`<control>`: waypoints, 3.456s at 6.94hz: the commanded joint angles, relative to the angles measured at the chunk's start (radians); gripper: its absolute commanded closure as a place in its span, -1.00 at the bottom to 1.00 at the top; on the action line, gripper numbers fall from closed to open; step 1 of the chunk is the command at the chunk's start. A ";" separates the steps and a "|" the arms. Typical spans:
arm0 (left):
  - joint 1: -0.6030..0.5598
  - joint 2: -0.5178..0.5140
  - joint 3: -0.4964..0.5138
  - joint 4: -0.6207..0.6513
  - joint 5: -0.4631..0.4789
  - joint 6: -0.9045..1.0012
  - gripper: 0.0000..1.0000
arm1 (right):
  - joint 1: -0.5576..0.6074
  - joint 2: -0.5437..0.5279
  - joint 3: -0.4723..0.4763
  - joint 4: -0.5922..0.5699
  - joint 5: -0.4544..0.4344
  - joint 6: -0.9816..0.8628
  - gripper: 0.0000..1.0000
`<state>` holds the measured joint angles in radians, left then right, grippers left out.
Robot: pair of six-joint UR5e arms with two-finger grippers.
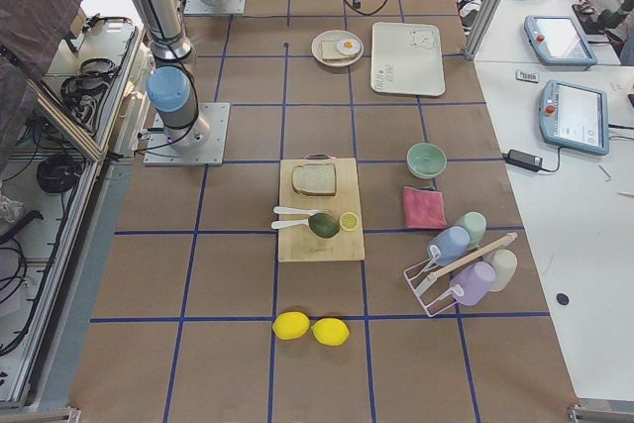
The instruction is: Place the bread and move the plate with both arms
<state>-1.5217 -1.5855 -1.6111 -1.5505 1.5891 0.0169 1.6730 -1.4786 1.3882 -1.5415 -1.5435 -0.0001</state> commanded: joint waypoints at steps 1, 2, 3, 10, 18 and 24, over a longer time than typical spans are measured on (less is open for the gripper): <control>0.000 -0.007 -0.001 0.004 0.000 0.000 -1.00 | 0.004 -0.002 0.002 0.018 0.003 0.015 -1.00; 0.000 -0.016 -0.001 0.004 0.000 0.000 -1.00 | 0.002 0.000 0.003 0.020 0.000 0.015 -1.00; 0.000 -0.013 0.000 0.004 0.000 0.000 -1.00 | 0.002 0.000 0.008 0.017 -0.001 0.015 -1.00; 0.000 -0.004 0.000 0.004 0.000 0.000 -1.00 | -0.310 0.011 0.271 -0.069 -0.214 -0.124 -0.81; 0.000 -0.008 -0.001 0.004 0.003 0.000 -1.00 | -0.512 0.061 0.802 -0.809 -0.330 -0.392 -0.22; 0.000 -0.014 -0.004 0.001 0.003 0.000 -1.00 | -0.533 0.126 0.801 -0.824 -0.348 -0.428 0.30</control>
<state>-1.5217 -1.5992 -1.6152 -1.5501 1.5923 0.0169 1.1399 -1.3617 2.1889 -2.3664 -1.8849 -0.4224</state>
